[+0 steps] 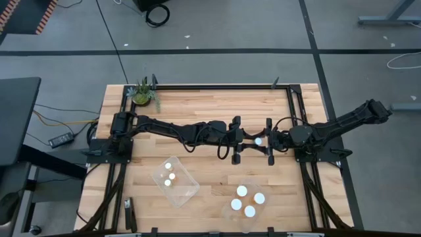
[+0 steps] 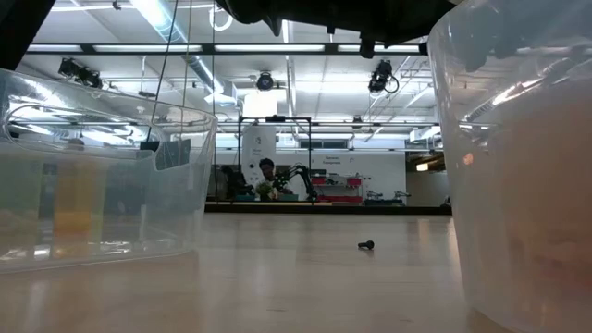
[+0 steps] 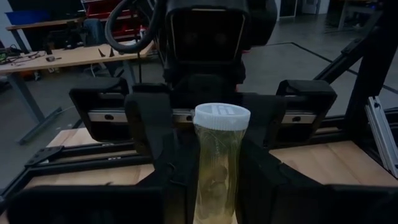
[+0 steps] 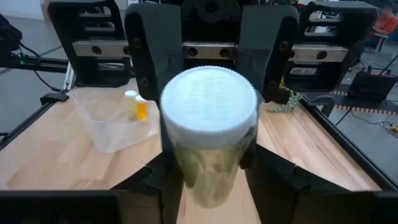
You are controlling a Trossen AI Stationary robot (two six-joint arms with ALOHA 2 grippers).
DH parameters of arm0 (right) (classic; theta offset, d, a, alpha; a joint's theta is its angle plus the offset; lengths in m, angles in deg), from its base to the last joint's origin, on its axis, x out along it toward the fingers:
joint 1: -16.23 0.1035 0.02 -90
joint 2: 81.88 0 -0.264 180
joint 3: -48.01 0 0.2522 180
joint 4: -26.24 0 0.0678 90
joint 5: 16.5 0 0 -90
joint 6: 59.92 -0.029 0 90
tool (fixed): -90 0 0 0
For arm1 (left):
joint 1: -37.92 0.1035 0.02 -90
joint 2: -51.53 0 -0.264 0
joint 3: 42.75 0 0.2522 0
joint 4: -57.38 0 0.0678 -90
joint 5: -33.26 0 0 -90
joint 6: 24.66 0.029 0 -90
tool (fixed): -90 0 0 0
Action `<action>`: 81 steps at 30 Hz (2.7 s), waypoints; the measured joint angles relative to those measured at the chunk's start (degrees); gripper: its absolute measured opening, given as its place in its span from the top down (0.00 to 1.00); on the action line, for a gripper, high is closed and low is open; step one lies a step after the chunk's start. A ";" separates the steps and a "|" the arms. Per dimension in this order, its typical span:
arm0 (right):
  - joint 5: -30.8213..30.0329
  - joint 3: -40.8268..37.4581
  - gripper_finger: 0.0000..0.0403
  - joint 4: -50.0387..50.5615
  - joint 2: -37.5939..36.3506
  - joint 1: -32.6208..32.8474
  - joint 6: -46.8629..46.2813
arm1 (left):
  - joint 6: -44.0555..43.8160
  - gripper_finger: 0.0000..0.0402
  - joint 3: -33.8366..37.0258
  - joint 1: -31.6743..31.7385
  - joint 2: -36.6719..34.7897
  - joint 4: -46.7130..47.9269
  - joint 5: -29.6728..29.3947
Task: Pick and place medicine bottles into bin by pill shape (circle, oval)
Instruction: Adjust the small yellow pill bottle
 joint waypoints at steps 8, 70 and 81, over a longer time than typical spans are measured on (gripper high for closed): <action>0.20 0.00 0.73 0.28 0.00 0.00 0.05 | 0.00 0.77 0.00 0.00 0.00 0.09 -0.15; 5.74 12.51 0.70 14.23 21.91 -6.32 -10.12 | -3.50 0.39 -0.70 1.01 -4.26 28.49 -2.64; 6.02 13.68 0.70 15.65 23.37 -6.29 -9.88 | -3.43 0.54 -0.70 1.01 -4.24 29.82 -2.64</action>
